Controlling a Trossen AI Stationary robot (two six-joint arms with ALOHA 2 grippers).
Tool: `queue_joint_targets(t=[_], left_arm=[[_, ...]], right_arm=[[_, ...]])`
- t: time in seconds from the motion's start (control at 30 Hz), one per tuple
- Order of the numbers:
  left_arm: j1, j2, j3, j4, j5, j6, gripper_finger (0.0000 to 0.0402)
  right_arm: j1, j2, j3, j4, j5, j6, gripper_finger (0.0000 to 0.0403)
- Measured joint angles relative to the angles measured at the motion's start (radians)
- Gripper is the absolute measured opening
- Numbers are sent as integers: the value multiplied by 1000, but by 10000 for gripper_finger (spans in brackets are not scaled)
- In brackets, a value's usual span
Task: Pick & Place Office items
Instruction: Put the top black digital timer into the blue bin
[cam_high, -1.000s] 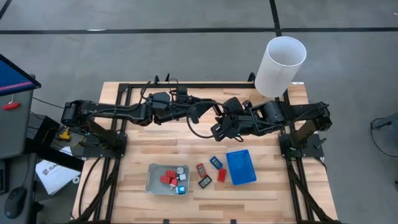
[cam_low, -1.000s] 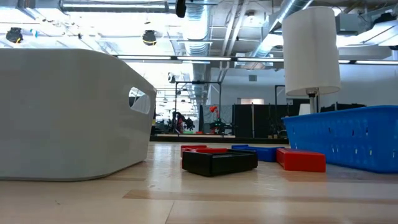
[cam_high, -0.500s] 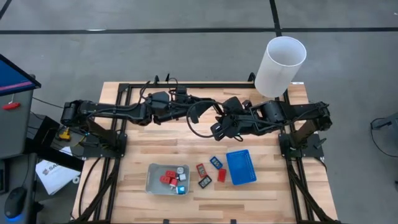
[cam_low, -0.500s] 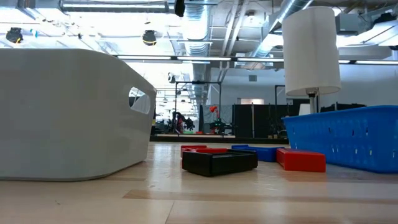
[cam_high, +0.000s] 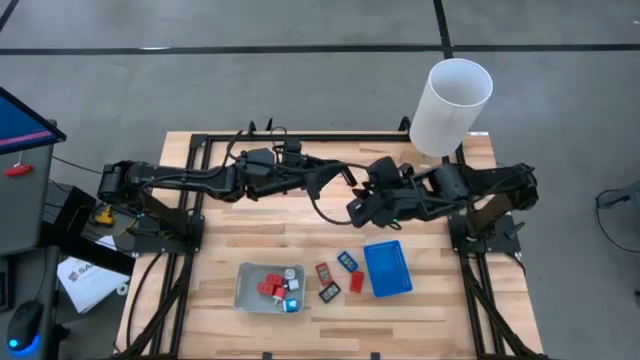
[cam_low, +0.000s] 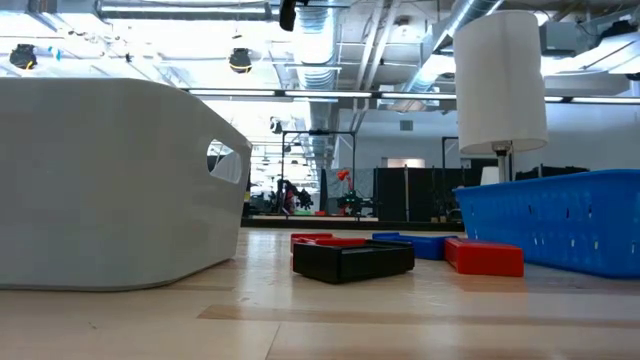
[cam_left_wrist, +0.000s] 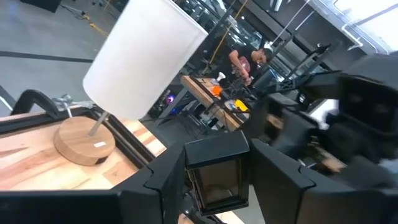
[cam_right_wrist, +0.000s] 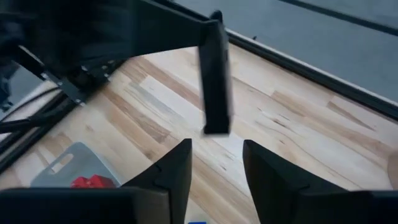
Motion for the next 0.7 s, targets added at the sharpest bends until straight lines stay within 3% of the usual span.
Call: queue_joint_targets(t=[0.4,0.7], left_arm=[[-3,0,0,0,0,-19,151],[-3,0,0,2,0,-27,151]], right_arm=[[-38,4,0,2,-48,-48,232],[-64,4,0,15,-64,-68,240]])
